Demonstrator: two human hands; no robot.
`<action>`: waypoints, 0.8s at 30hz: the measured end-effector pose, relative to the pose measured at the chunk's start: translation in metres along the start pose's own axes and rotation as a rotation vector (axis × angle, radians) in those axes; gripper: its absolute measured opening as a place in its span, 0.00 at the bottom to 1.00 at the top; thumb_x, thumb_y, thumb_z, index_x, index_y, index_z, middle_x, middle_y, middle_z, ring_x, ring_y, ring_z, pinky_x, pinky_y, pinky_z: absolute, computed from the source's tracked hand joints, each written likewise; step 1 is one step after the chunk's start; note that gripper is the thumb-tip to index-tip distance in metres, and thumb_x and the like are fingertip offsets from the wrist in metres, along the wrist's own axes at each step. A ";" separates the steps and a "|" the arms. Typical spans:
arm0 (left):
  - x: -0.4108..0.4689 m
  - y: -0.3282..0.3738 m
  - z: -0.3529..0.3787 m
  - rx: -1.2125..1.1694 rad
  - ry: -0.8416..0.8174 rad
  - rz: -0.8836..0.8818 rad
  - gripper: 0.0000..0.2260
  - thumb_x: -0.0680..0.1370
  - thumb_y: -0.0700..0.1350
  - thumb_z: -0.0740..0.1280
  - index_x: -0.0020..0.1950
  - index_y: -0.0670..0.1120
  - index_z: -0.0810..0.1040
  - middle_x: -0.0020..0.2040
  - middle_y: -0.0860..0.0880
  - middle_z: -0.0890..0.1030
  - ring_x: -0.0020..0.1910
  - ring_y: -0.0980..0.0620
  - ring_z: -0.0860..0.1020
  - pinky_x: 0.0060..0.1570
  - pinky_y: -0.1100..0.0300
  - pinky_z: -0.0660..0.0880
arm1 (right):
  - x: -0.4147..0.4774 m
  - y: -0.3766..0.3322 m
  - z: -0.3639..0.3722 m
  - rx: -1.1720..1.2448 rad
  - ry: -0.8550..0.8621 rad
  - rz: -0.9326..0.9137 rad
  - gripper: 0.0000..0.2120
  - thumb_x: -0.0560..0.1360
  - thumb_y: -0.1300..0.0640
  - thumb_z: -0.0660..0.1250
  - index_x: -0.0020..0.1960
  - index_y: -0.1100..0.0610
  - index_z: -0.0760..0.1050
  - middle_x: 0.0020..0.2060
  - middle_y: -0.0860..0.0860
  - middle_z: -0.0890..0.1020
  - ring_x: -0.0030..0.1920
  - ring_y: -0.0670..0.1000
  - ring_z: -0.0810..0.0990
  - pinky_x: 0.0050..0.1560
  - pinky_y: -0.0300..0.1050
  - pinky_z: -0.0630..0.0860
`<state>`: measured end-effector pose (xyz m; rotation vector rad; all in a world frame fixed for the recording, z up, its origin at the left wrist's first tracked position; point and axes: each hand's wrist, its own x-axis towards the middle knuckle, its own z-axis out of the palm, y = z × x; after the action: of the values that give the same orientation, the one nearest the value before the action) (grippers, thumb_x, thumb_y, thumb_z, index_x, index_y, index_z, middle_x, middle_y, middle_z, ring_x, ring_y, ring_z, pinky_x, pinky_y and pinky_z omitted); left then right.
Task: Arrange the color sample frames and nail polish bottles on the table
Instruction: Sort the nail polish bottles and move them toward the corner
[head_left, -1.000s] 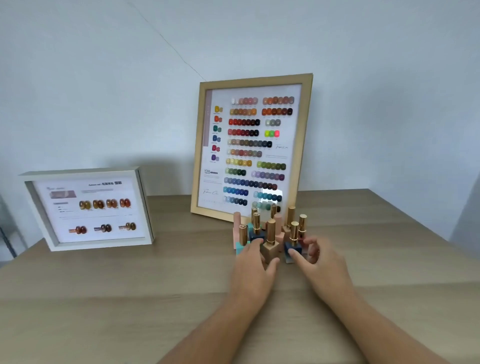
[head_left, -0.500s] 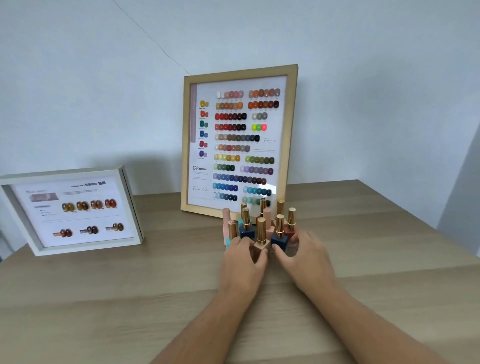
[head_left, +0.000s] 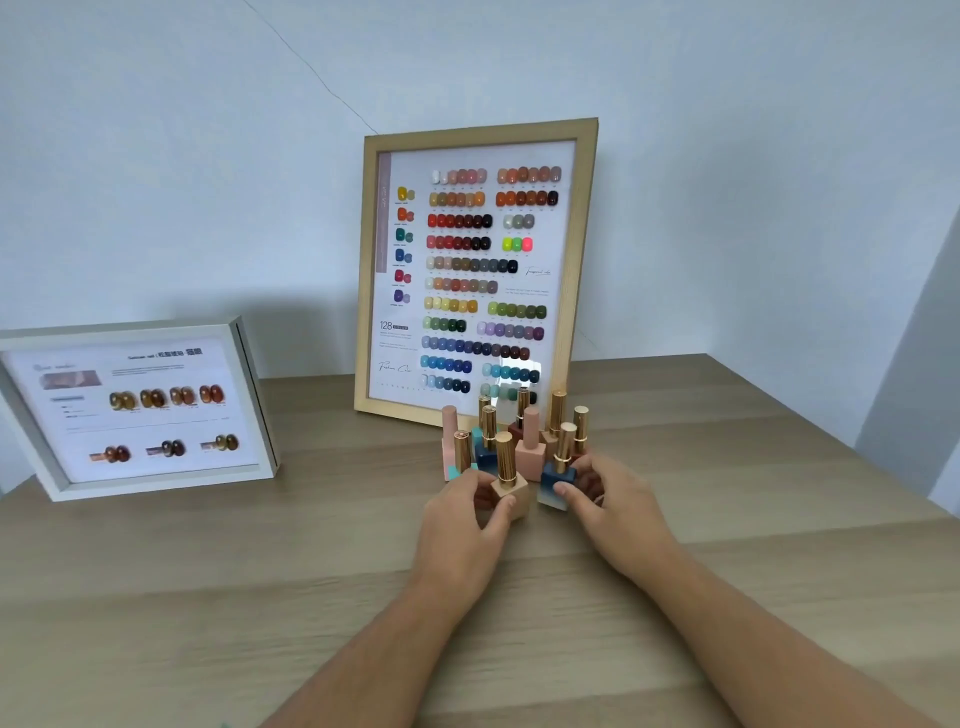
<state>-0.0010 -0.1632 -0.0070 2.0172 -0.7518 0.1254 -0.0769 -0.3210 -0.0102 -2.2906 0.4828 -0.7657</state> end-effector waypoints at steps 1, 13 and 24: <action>0.000 0.002 0.002 -0.028 -0.019 0.016 0.05 0.75 0.46 0.68 0.48 0.55 0.74 0.46 0.57 0.79 0.45 0.62 0.76 0.44 0.71 0.72 | -0.002 0.005 -0.007 0.023 0.006 0.000 0.06 0.72 0.54 0.69 0.45 0.47 0.73 0.36 0.44 0.76 0.38 0.42 0.75 0.35 0.30 0.69; 0.028 0.081 0.130 -0.202 -0.296 0.172 0.08 0.76 0.46 0.66 0.54 0.52 0.76 0.48 0.56 0.78 0.47 0.61 0.76 0.44 0.72 0.70 | 0.010 0.117 -0.133 0.064 0.274 0.288 0.08 0.76 0.55 0.64 0.54 0.52 0.74 0.43 0.52 0.80 0.43 0.50 0.76 0.44 0.43 0.67; 0.114 0.137 0.265 -0.184 -0.299 0.082 0.09 0.77 0.44 0.65 0.55 0.44 0.77 0.52 0.46 0.81 0.51 0.48 0.77 0.54 0.54 0.74 | 0.087 0.200 -0.172 0.020 0.328 0.330 0.06 0.76 0.57 0.63 0.53 0.54 0.73 0.46 0.50 0.77 0.46 0.51 0.74 0.46 0.42 0.65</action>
<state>-0.0396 -0.4807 -0.0064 1.8497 -0.9970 -0.1966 -0.1465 -0.5900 -0.0100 -1.9997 0.9700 -0.9710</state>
